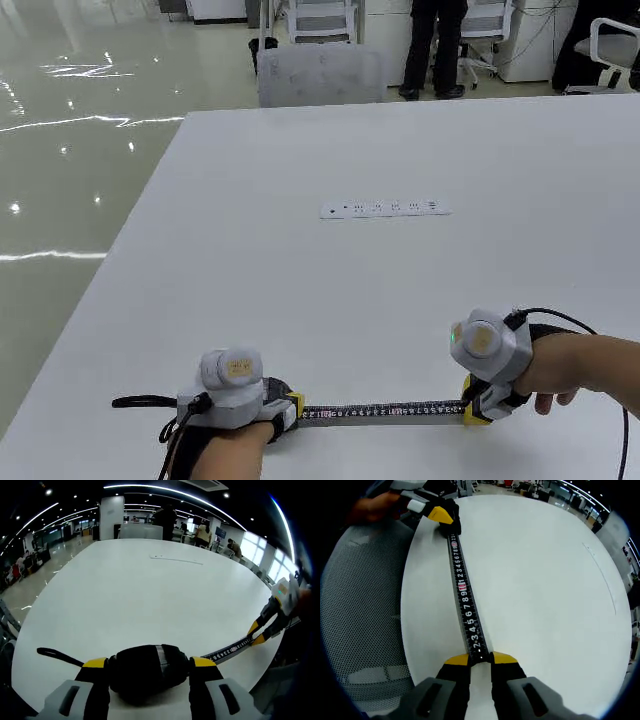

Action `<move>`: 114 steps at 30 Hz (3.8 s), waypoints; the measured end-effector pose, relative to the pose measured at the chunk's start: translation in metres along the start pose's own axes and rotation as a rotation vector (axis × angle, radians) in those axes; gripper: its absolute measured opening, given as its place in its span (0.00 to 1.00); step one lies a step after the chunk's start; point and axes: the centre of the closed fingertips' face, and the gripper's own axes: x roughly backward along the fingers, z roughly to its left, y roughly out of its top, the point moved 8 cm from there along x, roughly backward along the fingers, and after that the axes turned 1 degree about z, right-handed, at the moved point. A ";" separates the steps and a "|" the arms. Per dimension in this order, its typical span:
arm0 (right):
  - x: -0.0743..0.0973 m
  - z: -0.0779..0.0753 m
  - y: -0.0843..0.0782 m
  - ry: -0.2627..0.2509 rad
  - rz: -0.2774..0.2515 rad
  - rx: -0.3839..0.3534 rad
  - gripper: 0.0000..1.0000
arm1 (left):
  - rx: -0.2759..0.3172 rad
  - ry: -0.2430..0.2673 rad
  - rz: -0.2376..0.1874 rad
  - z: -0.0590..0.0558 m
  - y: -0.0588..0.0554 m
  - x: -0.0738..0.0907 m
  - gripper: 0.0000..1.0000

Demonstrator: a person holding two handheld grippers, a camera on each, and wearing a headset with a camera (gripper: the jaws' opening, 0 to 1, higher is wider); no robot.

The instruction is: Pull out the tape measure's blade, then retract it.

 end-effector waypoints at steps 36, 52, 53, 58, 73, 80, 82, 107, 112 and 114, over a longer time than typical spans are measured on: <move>0.000 0.005 -0.001 0.017 -0.104 -0.002 0.14 | -0.024 -0.086 0.021 0.008 0.001 0.000 0.58; -0.002 0.006 0.008 0.017 -0.118 0.001 0.14 | -0.016 -0.082 0.022 0.007 0.001 0.000 0.58; -0.003 0.006 0.009 0.017 -0.119 0.002 0.14 | -0.015 -0.082 0.022 0.007 0.001 0.000 0.58; -0.004 0.005 0.010 0.016 -0.125 0.000 0.14 | -0.014 -0.083 0.023 0.007 0.001 0.000 0.58; -0.006 0.005 0.016 0.036 -0.132 -0.006 0.14 | -0.014 -0.091 0.027 0.009 0.002 0.000 0.58; -0.007 0.006 0.020 0.038 -0.141 -0.001 0.14 | -0.009 -0.093 0.026 0.009 0.002 0.000 0.58; -0.008 0.006 0.021 0.039 -0.150 0.007 0.14 | -0.008 -0.096 0.026 0.009 0.002 0.000 0.58; -0.013 0.008 0.035 0.060 -0.179 -0.023 0.14 | -0.011 -0.118 0.034 0.011 0.003 0.000 0.57; -0.014 0.008 0.038 0.062 -0.184 -0.033 0.14 | -0.007 -0.119 0.034 0.011 0.004 0.000 0.57; -0.015 0.008 0.040 0.063 -0.186 -0.038 0.14 | -0.004 -0.118 0.035 0.011 0.004 -0.001 0.57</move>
